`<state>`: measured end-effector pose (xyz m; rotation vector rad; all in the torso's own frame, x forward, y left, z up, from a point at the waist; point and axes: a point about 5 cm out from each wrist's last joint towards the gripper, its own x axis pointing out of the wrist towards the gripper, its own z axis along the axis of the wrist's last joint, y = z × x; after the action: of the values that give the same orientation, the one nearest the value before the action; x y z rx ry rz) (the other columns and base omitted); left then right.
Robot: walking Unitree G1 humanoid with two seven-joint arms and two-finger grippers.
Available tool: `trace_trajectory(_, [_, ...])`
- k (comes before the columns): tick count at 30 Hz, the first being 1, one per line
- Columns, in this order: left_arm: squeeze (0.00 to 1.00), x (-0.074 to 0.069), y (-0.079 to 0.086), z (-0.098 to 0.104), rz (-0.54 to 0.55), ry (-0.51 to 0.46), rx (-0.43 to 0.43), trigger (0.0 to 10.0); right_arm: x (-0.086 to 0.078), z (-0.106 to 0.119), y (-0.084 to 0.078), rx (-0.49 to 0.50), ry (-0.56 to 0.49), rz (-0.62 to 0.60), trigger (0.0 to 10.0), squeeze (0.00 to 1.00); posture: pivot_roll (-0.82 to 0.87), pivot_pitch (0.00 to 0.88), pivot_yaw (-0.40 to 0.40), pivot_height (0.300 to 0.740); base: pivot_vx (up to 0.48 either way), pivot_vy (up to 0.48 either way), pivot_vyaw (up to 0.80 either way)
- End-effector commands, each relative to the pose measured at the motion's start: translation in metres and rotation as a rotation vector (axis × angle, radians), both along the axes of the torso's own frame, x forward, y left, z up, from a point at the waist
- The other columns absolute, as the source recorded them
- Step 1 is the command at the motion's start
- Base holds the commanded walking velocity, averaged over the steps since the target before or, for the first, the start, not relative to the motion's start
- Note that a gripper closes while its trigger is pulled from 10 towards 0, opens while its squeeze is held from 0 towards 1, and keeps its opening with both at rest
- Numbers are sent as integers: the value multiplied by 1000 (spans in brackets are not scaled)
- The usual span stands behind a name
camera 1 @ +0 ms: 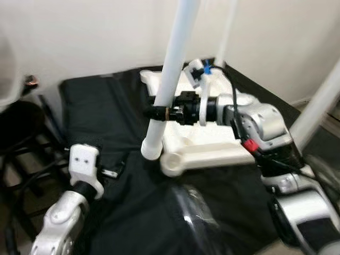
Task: Building children table
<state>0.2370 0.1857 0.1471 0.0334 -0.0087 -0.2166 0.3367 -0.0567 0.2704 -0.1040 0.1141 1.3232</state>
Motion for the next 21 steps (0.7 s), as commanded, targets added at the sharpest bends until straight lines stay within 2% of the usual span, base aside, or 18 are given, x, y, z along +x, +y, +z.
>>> trace_trajectory(1, [0,-6,-7,-9,-26,46,-6,10000,2,9,-8,-18,-46,43,10000,0,-7,136,-83,740,0,0,0])
trace_trajectory(8, [0,-21,-25,-29,-111,108,-1,10000,5,19,-23,-85,-92,110,10000,0,-16,169,-81,740,0,0,0])
trace_trajectory(10, [0,-27,-36,-35,-153,124,-14,10000,5,24,-36,-164,-143,154,10000,0,-22,173,-80,740,0,0,0])
trace_trajectory(18, [0,-25,-39,-36,-162,110,-5,10000,2,30,-50,-229,-140,224,10000,0,-39,185,-86,740,0,0,0])
trace_trajectory(21, [0,-24,-39,-37,-164,104,3,10000,3,30,-50,-220,-143,218,10000,0,-45,192,-82,740,0,0,0])
